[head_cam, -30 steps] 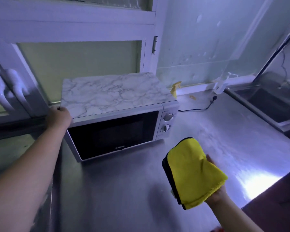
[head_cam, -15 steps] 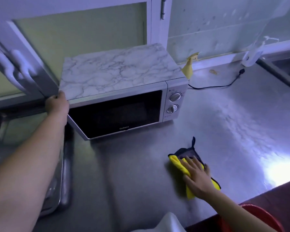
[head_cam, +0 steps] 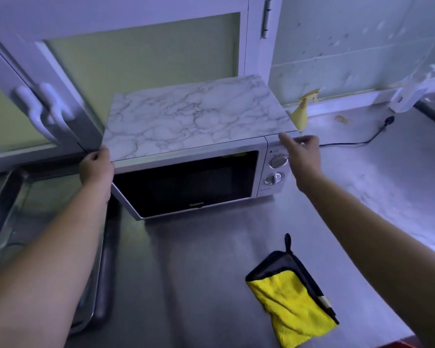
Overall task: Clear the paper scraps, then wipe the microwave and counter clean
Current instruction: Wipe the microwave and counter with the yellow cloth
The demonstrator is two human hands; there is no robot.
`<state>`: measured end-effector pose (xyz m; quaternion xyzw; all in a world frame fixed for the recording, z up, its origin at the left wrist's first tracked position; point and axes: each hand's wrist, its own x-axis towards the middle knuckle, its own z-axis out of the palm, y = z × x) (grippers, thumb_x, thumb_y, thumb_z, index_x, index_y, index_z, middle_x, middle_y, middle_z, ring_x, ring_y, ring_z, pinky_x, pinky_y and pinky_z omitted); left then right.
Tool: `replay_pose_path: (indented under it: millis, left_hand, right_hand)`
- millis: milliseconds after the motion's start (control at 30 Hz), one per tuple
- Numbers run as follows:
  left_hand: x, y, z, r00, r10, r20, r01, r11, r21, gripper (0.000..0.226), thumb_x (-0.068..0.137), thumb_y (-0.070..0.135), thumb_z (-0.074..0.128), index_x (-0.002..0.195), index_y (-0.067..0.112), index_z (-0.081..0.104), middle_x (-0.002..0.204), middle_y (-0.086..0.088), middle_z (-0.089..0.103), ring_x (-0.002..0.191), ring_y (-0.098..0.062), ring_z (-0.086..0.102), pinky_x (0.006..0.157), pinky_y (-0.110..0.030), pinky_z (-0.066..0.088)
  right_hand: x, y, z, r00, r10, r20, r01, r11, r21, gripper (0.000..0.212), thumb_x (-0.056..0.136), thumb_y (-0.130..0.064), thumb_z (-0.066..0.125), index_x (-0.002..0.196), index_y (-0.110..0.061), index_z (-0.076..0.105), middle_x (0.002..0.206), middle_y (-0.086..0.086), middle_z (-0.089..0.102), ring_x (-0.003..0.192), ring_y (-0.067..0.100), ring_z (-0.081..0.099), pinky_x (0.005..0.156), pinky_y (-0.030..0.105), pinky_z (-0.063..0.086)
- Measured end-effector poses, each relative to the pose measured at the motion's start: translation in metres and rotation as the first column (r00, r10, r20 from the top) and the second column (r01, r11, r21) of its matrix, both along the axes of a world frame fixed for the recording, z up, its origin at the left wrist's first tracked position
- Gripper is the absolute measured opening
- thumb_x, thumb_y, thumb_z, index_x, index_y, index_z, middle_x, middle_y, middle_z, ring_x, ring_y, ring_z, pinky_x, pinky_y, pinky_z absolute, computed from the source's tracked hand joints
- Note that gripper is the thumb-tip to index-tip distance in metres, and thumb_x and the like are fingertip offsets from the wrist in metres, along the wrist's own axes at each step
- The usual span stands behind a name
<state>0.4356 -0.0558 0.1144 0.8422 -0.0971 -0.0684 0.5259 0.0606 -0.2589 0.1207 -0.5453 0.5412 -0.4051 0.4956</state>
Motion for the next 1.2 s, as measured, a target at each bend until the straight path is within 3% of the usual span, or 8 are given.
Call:
replay_pose_path:
  millis: [33,100,233,367,767,967,1067,1200]
  left_hand:
    - [0.000,0.000,-0.001,1.000,-0.002,-0.024,0.001,1.000,-0.025,0.043,0.094,0.045,0.052,0.109,0.010,0.070,0.102,-0.008,0.066,0.090,-0.024,0.057,0.077,-0.029,0.042]
    - [-0.001,0.001,-0.003,0.997,-0.007,-0.070,0.002,0.998,-0.067,0.043,0.092,0.049,0.055,0.108,0.013,0.071,0.097,-0.001,0.064,0.088,-0.021,0.055,0.077,-0.027,0.042]
    - [0.000,0.003,-0.002,0.975,-0.073,-0.212,0.039,0.986,-0.160,0.035,0.080,0.054,0.069,0.083,0.019,0.070,0.084,0.011,0.068,0.092,-0.020,0.066,0.084,-0.029,0.052]
    - [0.005,0.004,0.000,0.938,-0.177,-0.299,0.104,0.964,-0.245,0.029,0.084,0.047,0.070,0.091,0.019,0.071,0.107,0.000,0.074,0.104,-0.024,0.070,0.098,-0.047,0.054]
    - [-0.129,0.055,0.002,0.981,0.030,-0.194,-0.029,1.000,0.005,0.044,0.092,0.057,0.050,0.116,0.020,0.053,0.116,-0.007,0.063,0.103,-0.034,0.062,0.094,-0.057,0.052]
    - [-0.207,0.080,-0.002,0.988,0.083,-0.130,-0.063,0.987,0.146,0.052,0.096,0.055,0.039,0.131,0.017,0.042,0.116,-0.005,0.056,0.104,-0.034,0.057,0.096,-0.053,0.049]
    - [-0.214,0.083,0.001,0.988,0.073,-0.135,-0.053,0.988,0.148,0.056,0.098,0.053,0.039,0.137,0.013,0.039,0.125,-0.009,0.056,0.112,-0.036,0.056,0.099,-0.054,0.048]
    - [-0.206,0.091,0.004,0.990,0.052,-0.128,-0.026,0.979,0.201,0.057,0.098,0.056,0.037,0.129,0.009,0.044,0.115,-0.011,0.056,0.104,-0.036,0.057,0.094,-0.054,0.051]
  right_hand:
    - [0.014,-0.017,0.011,0.995,-0.050,0.090,0.047,0.998,0.040,0.067,0.074,-0.050,0.075,0.126,-0.021,0.044,0.118,-0.003,0.054,0.074,-0.004,0.063,0.057,0.013,0.046]
    - [0.031,-0.039,0.018,0.985,-0.122,0.120,0.109,0.988,0.113,0.077,0.073,-0.047,0.078,0.135,-0.022,0.042,0.121,-0.002,0.057,0.094,0.013,0.063,0.071,0.024,0.047]
    - [0.031,-0.051,-0.003,0.990,-0.142,0.026,0.140,0.989,0.047,0.039,0.071,-0.046,0.076,0.098,-0.019,0.072,0.089,-0.004,0.073,0.079,0.015,0.068,0.072,0.028,0.052]
    - [0.029,-0.059,-0.010,0.989,-0.118,0.088,0.115,0.992,0.047,0.040,0.068,-0.047,0.079,0.096,-0.019,0.075,0.091,-0.003,0.075,0.080,0.014,0.070,0.076,0.029,0.058]
    - [-0.003,-0.107,-0.007,0.985,0.060,0.163,-0.078,0.991,0.105,0.040,0.061,-0.043,0.086,0.088,-0.016,0.074,0.083,-0.002,0.074,0.074,0.015,0.070,0.082,0.034,0.061]
    - [-0.009,-0.117,-0.007,0.975,0.127,0.181,-0.144,0.986,0.086,0.051,0.057,-0.044,0.085,0.075,-0.011,0.051,0.072,0.001,0.072,0.057,0.024,0.065,0.047,0.052,0.056]
    - [-0.012,-0.118,-0.007,0.975,0.123,0.186,-0.138,0.988,0.071,0.050,0.063,-0.042,0.084,0.071,-0.008,0.047,0.072,0.000,0.071,0.063,0.021,0.067,0.067,0.044,0.061]
    - [-0.025,-0.103,-0.011,0.983,0.069,0.170,-0.089,0.990,0.110,0.038,0.069,-0.043,0.083,0.083,-0.012,0.068,0.079,-0.001,0.071,0.075,0.020,0.069,0.080,0.036,0.059]
